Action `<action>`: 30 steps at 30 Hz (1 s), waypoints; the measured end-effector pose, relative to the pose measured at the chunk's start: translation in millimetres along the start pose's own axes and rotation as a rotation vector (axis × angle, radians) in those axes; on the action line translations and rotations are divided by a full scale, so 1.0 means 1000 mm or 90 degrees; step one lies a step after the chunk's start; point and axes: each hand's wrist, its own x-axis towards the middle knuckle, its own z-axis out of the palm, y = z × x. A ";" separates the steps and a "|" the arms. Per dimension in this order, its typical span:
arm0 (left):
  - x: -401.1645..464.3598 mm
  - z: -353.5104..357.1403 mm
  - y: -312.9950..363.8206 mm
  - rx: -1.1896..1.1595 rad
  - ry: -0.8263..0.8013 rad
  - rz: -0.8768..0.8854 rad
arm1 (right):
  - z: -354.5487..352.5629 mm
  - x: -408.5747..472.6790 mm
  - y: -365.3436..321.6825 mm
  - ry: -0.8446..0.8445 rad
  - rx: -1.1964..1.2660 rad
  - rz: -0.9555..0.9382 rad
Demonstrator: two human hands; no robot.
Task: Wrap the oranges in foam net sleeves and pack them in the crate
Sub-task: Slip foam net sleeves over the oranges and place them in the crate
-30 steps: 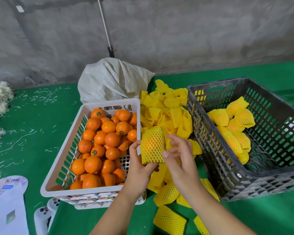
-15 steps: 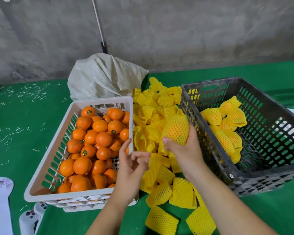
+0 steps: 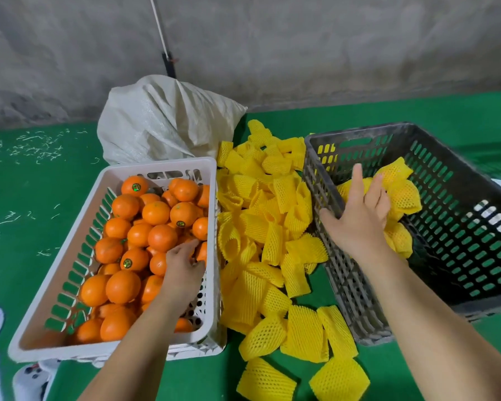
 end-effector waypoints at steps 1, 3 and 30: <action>0.006 0.003 -0.005 0.095 -0.037 0.021 | 0.004 -0.003 0.000 -0.011 -0.102 -0.064; 0.014 0.007 -0.013 0.251 -0.113 -0.020 | 0.015 -0.006 -0.002 -0.055 -0.314 -0.145; 0.033 0.024 -0.023 0.774 -0.146 -0.062 | 0.089 -0.106 -0.023 -0.268 0.230 -0.114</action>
